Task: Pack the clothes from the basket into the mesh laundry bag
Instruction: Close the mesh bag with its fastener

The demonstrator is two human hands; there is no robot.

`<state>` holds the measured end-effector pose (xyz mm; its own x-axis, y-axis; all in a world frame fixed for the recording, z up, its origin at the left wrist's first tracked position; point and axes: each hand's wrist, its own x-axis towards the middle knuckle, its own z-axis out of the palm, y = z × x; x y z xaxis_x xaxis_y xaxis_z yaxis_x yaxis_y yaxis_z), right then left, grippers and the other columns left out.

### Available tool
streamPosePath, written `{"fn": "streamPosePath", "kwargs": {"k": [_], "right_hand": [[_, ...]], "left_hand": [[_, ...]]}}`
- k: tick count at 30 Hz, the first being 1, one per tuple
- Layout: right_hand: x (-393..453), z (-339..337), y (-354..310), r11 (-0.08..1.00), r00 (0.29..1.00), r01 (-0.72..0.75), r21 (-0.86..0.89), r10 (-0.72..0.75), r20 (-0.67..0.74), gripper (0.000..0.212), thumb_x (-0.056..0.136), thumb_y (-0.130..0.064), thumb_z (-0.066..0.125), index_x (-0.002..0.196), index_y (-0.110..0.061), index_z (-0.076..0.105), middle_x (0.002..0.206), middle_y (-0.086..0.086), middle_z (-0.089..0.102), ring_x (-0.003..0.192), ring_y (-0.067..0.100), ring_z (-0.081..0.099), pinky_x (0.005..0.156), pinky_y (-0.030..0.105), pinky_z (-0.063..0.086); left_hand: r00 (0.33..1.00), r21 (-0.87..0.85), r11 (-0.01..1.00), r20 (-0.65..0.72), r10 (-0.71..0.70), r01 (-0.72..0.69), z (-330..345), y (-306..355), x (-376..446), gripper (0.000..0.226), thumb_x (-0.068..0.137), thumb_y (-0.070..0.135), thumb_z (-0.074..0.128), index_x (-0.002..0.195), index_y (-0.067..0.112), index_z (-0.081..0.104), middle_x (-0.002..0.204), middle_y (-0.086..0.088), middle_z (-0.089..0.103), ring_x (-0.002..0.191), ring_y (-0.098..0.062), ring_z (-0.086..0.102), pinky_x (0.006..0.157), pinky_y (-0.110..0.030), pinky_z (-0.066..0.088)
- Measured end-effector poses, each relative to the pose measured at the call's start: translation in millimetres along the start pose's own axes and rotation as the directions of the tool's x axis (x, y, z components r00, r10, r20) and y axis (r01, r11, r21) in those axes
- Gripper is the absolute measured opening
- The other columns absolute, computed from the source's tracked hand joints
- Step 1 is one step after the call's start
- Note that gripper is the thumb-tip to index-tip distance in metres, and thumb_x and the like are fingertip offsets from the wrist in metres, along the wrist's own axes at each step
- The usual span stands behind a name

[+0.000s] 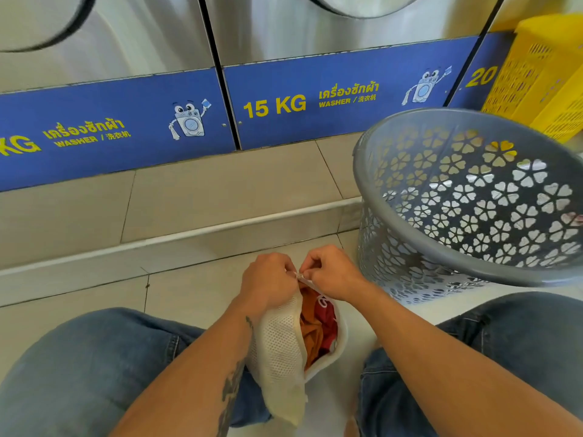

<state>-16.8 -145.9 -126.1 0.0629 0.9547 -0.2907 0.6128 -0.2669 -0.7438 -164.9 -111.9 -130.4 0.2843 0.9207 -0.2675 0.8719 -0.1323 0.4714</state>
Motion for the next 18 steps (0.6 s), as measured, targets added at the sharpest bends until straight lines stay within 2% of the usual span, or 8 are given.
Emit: {"fn": "streamPosePath", "kwargs": {"k": [5, 7, 11, 15, 18], "right_hand": [[5, 4, -4, 0.999, 0.999, 0.03, -0.017, -0.031, -0.038, 0.021, 0.083, 0.002, 0.065, 0.078, -0.014, 0.076, 0.079, -0.005, 0.072, 0.078, 0.007, 0.068, 0.071, 0.025, 0.058], [7, 4, -4, 0.999, 0.999, 0.025, -0.027, -0.026, -0.034, 0.021, 0.084, 0.003, 0.064, 0.078, -0.014, 0.074, 0.08, -0.005, 0.071, 0.079, 0.007, 0.067, 0.071, 0.024, 0.058], [5, 5, 6, 1.0, 1.0, -0.022, -0.021, 0.022, -0.01, 0.027, 0.086, 0.003, 0.064, 0.075, -0.021, 0.07, 0.083, -0.006, 0.07, 0.08, 0.005, 0.064, 0.067, 0.014, 0.049], [7, 4, 20, 0.997, 0.997, -0.07, 0.019, 0.07, 0.029, 0.029, 0.085, 0.001, 0.068, 0.073, -0.024, 0.071, 0.082, -0.007, 0.071, 0.081, 0.008, 0.066, 0.078, 0.026, 0.057], [7, 6, 22, 0.993, 0.994, -0.087, 0.083, 0.081, 0.066, 0.018, 0.085, -0.002, 0.073, 0.079, -0.019, 0.074, 0.083, -0.005, 0.072, 0.08, 0.006, 0.066, 0.077, 0.024, 0.055]], "left_hand": [[0.989, -0.154, 0.978, -0.014, -0.147, 0.143, -3, -2, 10, 0.024, 0.078, 0.017, 0.053, 0.083, 0.024, 0.075, 0.097, 0.005, 0.07, 0.088, -0.02, 0.063, 0.078, -0.035, 0.054], [0.979, -0.183, 0.965, -0.043, -0.2, 0.189, -4, -6, 16, 0.026, 0.079, 0.016, 0.051, 0.084, 0.023, 0.075, 0.098, 0.003, 0.07, 0.09, -0.023, 0.063, 0.081, -0.036, 0.054], [0.951, -0.188, 0.948, -0.126, -0.283, 0.257, -8, -22, 33, 0.027, 0.084, 0.018, 0.046, 0.09, 0.019, 0.073, 0.1, -0.004, 0.071, 0.091, -0.026, 0.063, 0.079, -0.034, 0.053], [0.909, -0.141, 0.932, -0.214, -0.357, 0.333, -21, -45, 52, 0.031, 0.089, 0.02, 0.042, 0.096, 0.014, 0.071, 0.105, -0.01, 0.07, 0.095, -0.032, 0.063, 0.076, -0.034, 0.05], [0.858, -0.153, 0.902, -0.28, -0.43, 0.403, -31, -59, 58, 0.034, 0.092, 0.021, 0.041, 0.099, 0.007, 0.072, 0.106, -0.016, 0.07, 0.096, -0.037, 0.064, 0.078, -0.038, 0.05]]}}
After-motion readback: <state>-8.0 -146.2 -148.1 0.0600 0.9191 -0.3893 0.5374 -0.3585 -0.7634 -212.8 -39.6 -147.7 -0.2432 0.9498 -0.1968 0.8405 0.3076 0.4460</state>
